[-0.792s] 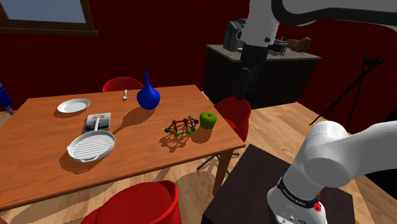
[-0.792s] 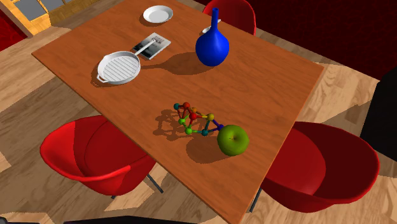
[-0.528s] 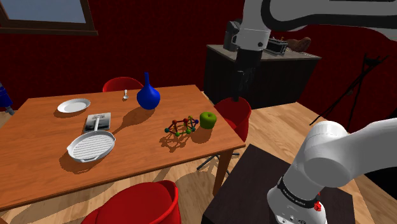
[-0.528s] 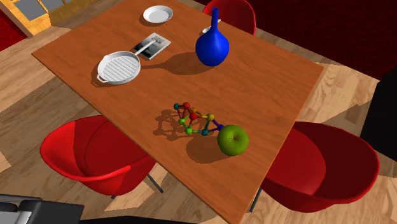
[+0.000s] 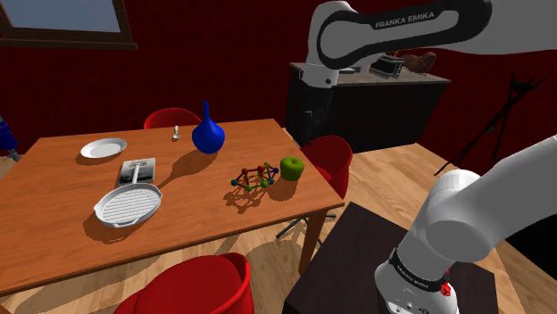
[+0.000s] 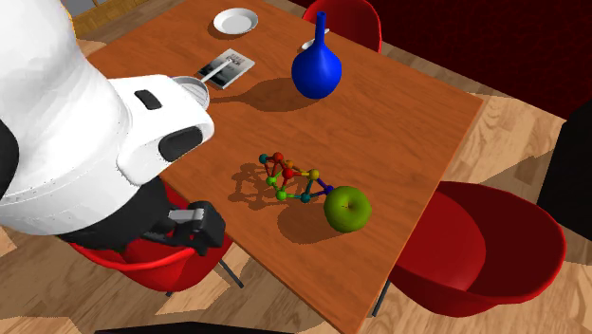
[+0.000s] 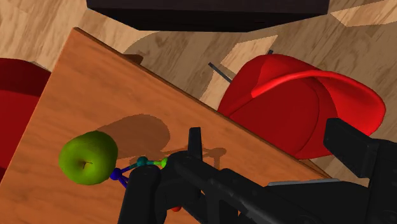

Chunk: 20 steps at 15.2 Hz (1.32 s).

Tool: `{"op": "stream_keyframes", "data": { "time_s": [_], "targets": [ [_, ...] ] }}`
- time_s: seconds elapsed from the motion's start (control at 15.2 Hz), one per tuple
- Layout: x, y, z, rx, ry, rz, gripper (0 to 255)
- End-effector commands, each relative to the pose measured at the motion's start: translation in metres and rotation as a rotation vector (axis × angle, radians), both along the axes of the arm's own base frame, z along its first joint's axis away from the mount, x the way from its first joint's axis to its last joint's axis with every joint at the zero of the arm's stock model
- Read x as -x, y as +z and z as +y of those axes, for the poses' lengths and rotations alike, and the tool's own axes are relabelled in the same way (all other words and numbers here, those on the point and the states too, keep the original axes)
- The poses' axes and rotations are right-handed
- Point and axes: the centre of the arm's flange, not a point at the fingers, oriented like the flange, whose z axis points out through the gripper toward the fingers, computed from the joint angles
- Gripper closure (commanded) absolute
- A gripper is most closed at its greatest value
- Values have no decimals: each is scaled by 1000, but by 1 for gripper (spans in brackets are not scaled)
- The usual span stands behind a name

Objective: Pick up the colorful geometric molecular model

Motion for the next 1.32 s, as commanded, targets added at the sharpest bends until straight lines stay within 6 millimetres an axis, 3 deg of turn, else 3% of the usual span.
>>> {"op": "stream_keyframes", "data": {
  "time_s": [0.0,1.25],
  "targets": [
    [-19,-16,-6,-7,10,6,0],
    [-210,-184,-72,-72,95,75,0]
  ]
}}
